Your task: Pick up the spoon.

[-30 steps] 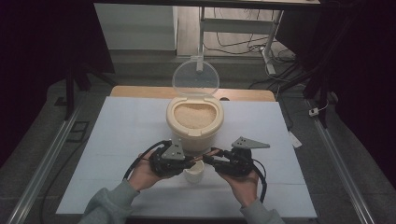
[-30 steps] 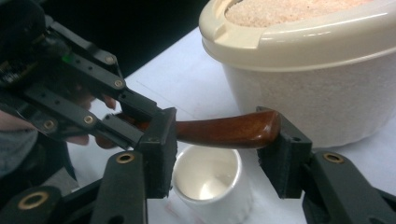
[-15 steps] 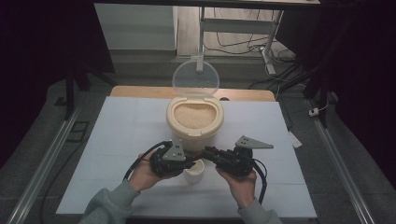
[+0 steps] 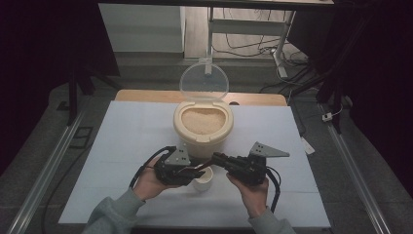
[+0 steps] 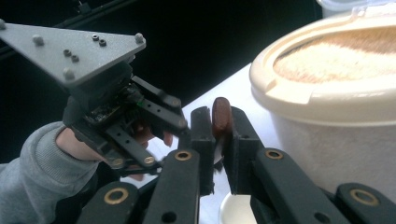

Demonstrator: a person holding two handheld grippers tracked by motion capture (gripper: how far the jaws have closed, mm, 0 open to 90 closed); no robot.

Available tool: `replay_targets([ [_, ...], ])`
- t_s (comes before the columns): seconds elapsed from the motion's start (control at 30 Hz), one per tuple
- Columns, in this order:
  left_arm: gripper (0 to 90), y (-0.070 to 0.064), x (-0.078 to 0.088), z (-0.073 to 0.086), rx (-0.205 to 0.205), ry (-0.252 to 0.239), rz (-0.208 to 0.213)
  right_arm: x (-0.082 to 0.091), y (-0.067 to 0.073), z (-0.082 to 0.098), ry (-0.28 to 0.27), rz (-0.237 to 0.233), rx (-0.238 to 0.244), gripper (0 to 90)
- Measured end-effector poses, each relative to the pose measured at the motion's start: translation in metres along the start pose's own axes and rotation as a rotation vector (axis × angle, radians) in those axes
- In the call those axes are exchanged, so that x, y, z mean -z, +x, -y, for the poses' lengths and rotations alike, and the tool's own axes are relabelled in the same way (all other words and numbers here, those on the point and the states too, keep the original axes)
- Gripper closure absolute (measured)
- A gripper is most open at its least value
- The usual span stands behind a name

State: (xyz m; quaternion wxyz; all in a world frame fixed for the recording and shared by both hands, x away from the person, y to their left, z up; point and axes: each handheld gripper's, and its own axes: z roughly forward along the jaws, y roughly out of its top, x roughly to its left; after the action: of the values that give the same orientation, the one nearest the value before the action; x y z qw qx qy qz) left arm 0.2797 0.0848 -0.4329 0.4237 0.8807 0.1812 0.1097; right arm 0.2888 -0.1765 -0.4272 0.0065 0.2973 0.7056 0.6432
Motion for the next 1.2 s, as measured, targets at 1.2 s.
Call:
replay_targets([
  [1.2, 24.0, 0.024, 0.072, 0.138, 0.328, -0.034, -0.237, 0.039, -0.014, -0.017, -0.120, 0.041, 0.086, 82.9],
])
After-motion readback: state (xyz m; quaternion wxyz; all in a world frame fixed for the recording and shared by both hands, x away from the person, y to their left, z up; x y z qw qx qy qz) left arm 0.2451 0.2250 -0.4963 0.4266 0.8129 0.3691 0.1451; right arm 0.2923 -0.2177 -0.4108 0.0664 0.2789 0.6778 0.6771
